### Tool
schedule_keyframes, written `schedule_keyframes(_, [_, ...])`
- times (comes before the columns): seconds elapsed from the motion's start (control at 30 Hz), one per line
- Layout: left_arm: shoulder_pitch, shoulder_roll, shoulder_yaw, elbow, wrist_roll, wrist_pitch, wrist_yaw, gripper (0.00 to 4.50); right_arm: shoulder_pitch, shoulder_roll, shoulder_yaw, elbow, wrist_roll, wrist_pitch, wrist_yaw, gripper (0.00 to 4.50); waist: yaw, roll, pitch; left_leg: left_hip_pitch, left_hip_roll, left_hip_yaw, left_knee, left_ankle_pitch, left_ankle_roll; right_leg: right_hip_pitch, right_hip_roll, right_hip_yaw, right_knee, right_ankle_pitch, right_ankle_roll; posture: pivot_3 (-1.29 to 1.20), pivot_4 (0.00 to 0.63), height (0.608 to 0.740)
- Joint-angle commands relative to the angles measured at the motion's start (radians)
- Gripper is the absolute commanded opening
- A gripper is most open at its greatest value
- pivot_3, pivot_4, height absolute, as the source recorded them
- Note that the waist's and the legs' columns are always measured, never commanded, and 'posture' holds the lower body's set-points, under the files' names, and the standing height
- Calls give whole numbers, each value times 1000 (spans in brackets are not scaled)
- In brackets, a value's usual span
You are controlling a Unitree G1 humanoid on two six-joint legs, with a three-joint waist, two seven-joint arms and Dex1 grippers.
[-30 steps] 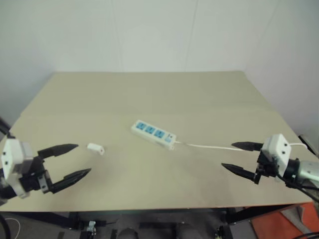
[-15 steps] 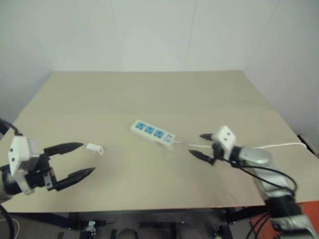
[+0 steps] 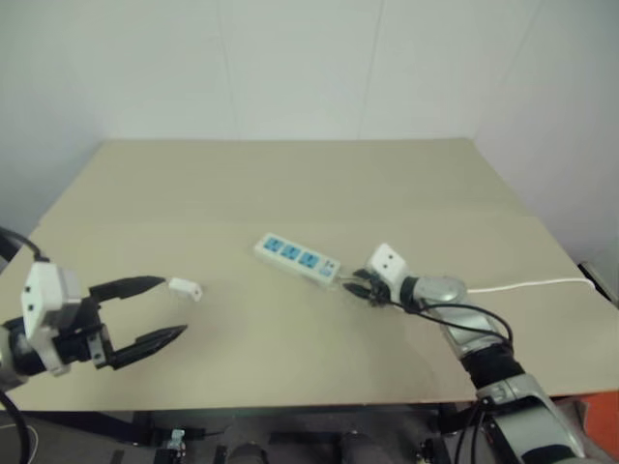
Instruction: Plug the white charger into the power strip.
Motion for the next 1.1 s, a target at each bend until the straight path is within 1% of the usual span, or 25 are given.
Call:
schedule_keyframes(0.03, [-12, 16, 0, -16, -5, -13, 3, 4500, 38, 5, 5, -61, -12, 56, -15, 623, 0, 0, 0, 0, 0, 0, 0, 0, 0, 0, 0, 0, 0, 0, 0, 0, 150, 740])
schedule_keyframes(0.1, [-15, 17, -7, -17, -6, -12, 4, 4500, 74, 3, 7, -129, -11, 95, -22, 19, 1, 0, 0, -1, 0, 0, 0, 0, 0, 0, 0, 0, 0, 0, 0, 0, 150, 740])
schedule_keyframes(0.13, [-16, 18, -9, -18, -6, -11, 3, 4500, 89, 2, 8, -160, -11, 114, -27, 5, 1, 0, 0, -1, 0, 0, 0, 0, 0, 0, 0, 0, 0, 0, 0, 0, 150, 740])
schedule_keyframes(0.27, [-25, 24, -23, -13, -7, -9, -2, 4500, 181, 42, -12, -374, 3, 319, -122, 5, 1, 0, 0, -1, 0, 0, -1, 0, 0, -1, 0, 0, 0, 0, 0, 0, 150, 740])
schedule_keyframes(0.33, [-28, 26, -28, -9, -7, -10, -5, 4500, 223, 62, -18, -455, 15, 372, -148, 5, -1, 0, 0, -1, 0, 0, -1, 0, 0, -1, 0, 0, 0, -1, 0, 0, 150, 740])
schedule_keyframes(0.4, [-34, 31, -37, -3, -6, -11, -7, 4500, 271, 74, -16, -529, 32, 402, -152, 5, 0, 0, 0, -1, 0, 0, -1, 0, 0, -1, 0, 0, 0, -2, 3, 0, 150, 740])
schedule_keyframes(0.47, [-43, 37, -44, 5, -5, -12, -10, 4500, 318, 75, -11, -587, 52, 393, -138, 5, 0, 0, 0, -1, 0, 0, -1, 0, 0, -1, 0, 0, 0, -3, 3, 0, 150, 740])
schedule_keyframes(0.57, [-52, 42, -53, 14, -3, -14, -15, 4500, 368, 106, 3, -650, 58, 418, -170, 5, -3, 0, 0, -1, 0, 0, -1, 0, 0, -1, 0, 0, 0, -3, 3, 0, 150, 740])
schedule_keyframes(0.63, [-57, 44, -57, 18, -2, -16, -19, 4500, 396, 111, 25, -686, 65, 411, -161, 5, -4, 0, 0, -1, 0, 0, -1, 0, 0, -2, 0, 0, 0, -3, 3, 0, 150, 740])
schedule_keyframes(0.7, [-59, 45, -58, 20, -1, -17, -21, 4500, 412, 117, 32, -712, 82, 423, -151, 708, -4, 0, 0, -1, 1, 0, -2, 0, 0, -2, 0, 0, 0, -3, 3, 0, 150, 740])
schedule_keyframes(0.73, [-60, 45, -59, 20, 0, -17, -22, 4500, 416, 120, 35, -718, 86, 432, -154, 967, -4, 0, 0, -1, 1, 0, -2, 0, 0, -2, 0, 0, 0, -3, 3, 0, 150, 740])
schedule_keyframes(0.83, [-59, 47, -58, 20, -1, -17, -24, 4500, 416, 115, 33, -718, 95, 429, -155, 2063, -3, 0, 0, -1, 1, 0, -2, 0, 0, -2, 0, 0, 0, -3, 3, 0, 150, 740])
schedule_keyframes(0.9, [-58, 47, -57, 18, -1, -17, -25, 4500, 417, 81, 17, -712, 110, 397, -120, 2815, -1, 0, 0, -1, 0, 0, -2, 0, 0, -2, 0, 0, 0, -3, 3, 0, 150, 740])
schedule_keyframes(0.97, [-54, 48, -55, 17, 0, -18, -28, 4500, 421, 35, -20, -705, 154, 362, -53, 3495, 0, -1, 0, -1, 0, 0, -1, 0, 0, -2, 0, 0, -1, -3, 3, 0, 150, 740])
schedule_keyframes(1.0, [-52, 47, -52, 17, 0, -18, -29, 4500, 425, 16, -46, -703, 185, 349, -21, 3954, 1, -1, 0, -2, 0, 0, -1, 0, 0, -2, 0, 0, -1, -3, 3, 0, 150, 740])
schedule_keyframes(1.07, [-48, 48, -48, 16, 1, -18, -32, 4500, 431, 6, -99, -703, 239, 326, 2, 4447, 4, -1, 0, -2, 0, 0, -1, 0, 0, -2, 0, 0, -1, -3, 3, 0, 150, 740])
schedule_keyframes(1.1, [-48, 48, -47, 17, 1, -19, -33, 4500, 432, 7, -115, -702, 255, 316, 2, 4447, 4, -1, 0, -2, 0, 0, -1, 0, 0, -2, 0, 0, -1, -3, 3, 0, 150, 740])
